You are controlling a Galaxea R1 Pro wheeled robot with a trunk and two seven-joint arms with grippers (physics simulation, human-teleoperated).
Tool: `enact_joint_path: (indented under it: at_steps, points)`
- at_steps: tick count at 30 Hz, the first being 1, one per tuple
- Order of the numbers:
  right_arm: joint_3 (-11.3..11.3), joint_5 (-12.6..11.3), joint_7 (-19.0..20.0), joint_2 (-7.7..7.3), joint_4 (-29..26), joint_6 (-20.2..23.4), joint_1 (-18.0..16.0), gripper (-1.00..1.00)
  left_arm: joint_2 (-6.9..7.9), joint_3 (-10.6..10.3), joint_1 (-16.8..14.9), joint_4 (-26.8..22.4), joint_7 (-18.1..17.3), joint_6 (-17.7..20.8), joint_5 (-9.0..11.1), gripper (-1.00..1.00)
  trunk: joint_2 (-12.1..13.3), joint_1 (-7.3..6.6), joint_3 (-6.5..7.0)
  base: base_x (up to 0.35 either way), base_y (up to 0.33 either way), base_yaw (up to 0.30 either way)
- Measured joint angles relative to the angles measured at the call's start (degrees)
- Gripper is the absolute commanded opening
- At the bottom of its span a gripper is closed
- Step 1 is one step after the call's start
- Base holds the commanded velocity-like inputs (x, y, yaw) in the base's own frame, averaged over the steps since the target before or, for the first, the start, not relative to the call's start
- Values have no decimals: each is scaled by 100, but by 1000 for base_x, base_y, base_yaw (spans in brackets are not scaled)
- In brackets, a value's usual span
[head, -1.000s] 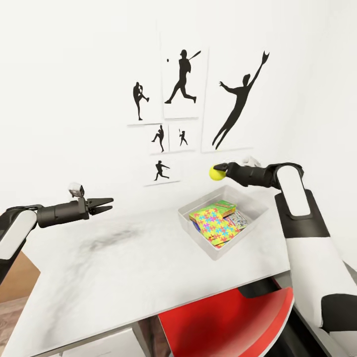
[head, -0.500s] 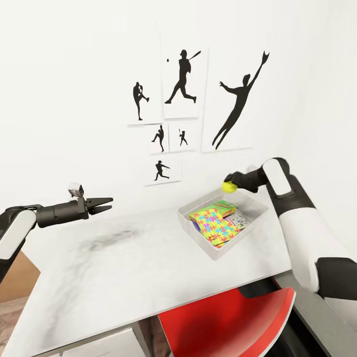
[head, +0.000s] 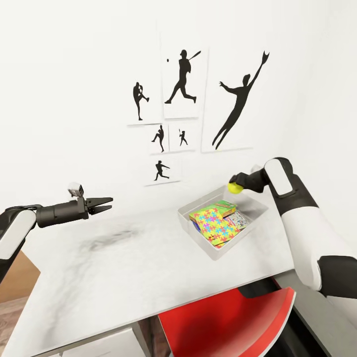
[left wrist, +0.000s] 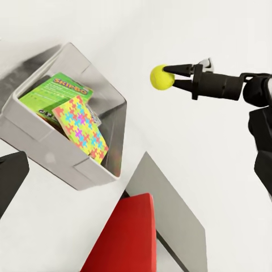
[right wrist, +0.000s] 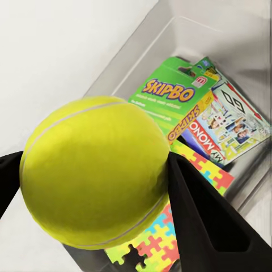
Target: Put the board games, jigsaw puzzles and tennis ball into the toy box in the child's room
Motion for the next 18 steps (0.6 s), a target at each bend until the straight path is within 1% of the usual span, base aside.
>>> enact_joint_path:
  at_steps: [14,18]
  points:
    - [5,19,-21,-14,178,-19,4,-100,2,12,0,-51,-7,1,10,100,0,0,0,0,0,0]
    - [-1,31,-26,-68,212,-109,-6,-100,2,2,0,-180,-8,1,11,100,0,0,0,0,0,0]
